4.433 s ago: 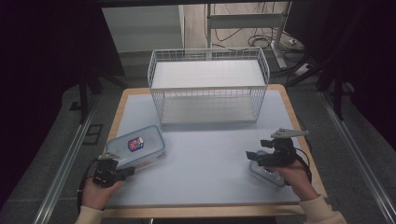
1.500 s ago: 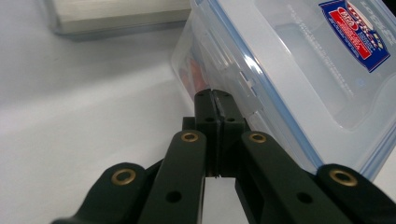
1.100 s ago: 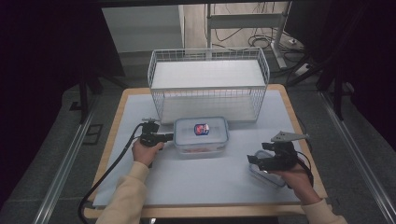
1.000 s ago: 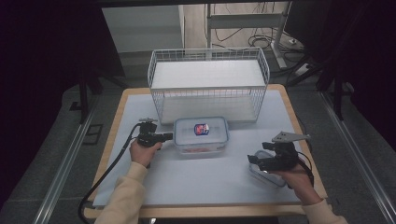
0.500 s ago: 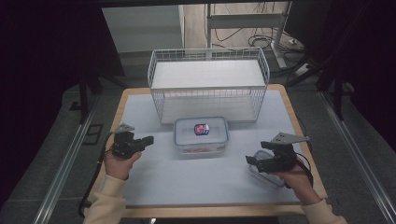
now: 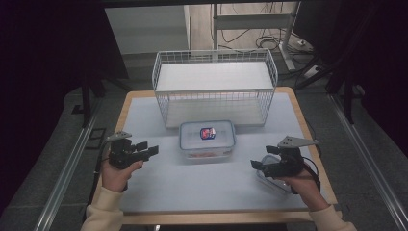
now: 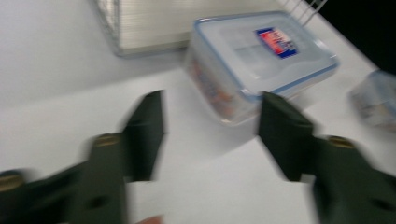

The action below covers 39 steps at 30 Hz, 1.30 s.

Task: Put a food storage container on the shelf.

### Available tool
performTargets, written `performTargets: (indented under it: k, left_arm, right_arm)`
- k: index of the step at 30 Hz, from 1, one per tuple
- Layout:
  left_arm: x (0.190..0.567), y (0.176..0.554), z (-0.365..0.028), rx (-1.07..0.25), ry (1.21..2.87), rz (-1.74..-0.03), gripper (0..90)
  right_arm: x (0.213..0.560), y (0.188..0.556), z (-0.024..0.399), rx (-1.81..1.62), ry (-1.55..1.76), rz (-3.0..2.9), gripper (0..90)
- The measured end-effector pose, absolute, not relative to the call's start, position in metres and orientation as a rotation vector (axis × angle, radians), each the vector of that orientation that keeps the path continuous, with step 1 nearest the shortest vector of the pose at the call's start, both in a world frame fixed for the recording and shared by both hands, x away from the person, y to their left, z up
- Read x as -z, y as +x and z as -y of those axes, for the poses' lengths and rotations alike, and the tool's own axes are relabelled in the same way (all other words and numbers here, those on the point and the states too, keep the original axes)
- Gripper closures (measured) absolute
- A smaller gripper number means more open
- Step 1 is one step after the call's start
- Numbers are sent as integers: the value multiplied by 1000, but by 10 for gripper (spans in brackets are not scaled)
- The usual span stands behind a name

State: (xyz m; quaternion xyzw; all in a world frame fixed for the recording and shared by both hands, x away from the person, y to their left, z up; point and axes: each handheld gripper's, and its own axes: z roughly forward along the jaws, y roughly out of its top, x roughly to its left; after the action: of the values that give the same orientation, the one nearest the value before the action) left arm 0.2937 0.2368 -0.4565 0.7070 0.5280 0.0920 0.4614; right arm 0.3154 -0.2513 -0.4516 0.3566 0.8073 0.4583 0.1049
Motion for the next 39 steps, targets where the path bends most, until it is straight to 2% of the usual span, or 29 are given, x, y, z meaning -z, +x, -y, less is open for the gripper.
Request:
performTargets:
  k: [1, 4, 8, 20, 29, 39]
  left_arm:
    - [455, 294, -235, -218, 1735, -1300, 305]
    - [452, 297, -226, -226, 1749, -1328, 157]
    - [453, 312, -217, -157, 1721, -1331, 116]
    - [480, 372, -194, -13, 1697, -1363, 97]
    - [490, 382, -188, 61, 1671, -1365, 147]
    - [511, 395, -182, 153, 1684, -1376, 153]
  right_arm:
    - [451, 316, 251, -1367, 1059, -2380, 120]
    - [448, 319, 249, -1394, 1118, -2377, 122]
    - [449, 329, 242, -1361, 1166, -2401, 119]
    - [441, 394, 194, -1298, 1308, -2462, 119]
    - [457, 425, 179, -1258, 1424, -2526, 117]
    - [478, 447, 164, -1220, 1542, -2603, 91]
